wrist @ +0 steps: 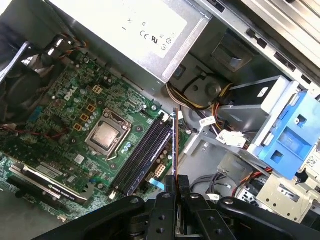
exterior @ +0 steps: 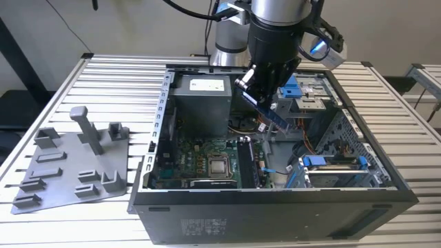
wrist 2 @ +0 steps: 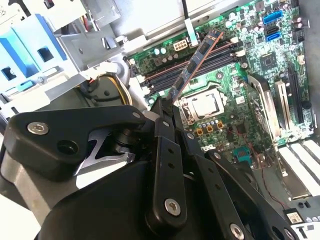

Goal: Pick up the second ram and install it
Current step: 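Insert the second ram into the second slot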

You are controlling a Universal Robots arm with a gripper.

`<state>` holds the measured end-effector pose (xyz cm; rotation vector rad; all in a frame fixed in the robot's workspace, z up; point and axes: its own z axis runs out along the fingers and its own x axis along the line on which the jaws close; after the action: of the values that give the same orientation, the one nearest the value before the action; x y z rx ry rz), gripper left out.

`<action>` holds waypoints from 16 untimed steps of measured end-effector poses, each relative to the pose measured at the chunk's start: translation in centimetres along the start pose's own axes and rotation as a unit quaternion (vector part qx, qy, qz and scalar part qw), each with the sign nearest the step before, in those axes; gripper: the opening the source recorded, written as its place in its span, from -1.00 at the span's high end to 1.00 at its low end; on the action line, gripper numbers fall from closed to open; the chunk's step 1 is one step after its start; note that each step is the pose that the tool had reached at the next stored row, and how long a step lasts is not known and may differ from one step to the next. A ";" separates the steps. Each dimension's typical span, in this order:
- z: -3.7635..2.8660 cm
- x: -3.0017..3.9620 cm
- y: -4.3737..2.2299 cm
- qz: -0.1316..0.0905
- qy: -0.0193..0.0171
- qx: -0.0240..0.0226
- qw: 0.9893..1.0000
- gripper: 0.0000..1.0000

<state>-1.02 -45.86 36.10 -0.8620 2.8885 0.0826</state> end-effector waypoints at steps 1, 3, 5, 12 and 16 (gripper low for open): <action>0.00 0.00 0.00 0.000 0.000 0.000 1.000 0.73; 0.02 0.00 0.00 0.000 0.000 0.000 1.000 0.73; 0.07 0.00 0.00 0.000 0.001 0.001 1.000 0.73; 0.36 0.05 0.00 0.025 0.009 0.004 1.000 0.73; 0.51 0.07 -0.01 0.040 0.014 0.006 0.999 0.73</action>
<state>-1.02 -45.86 35.59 -0.7501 2.9465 0.0600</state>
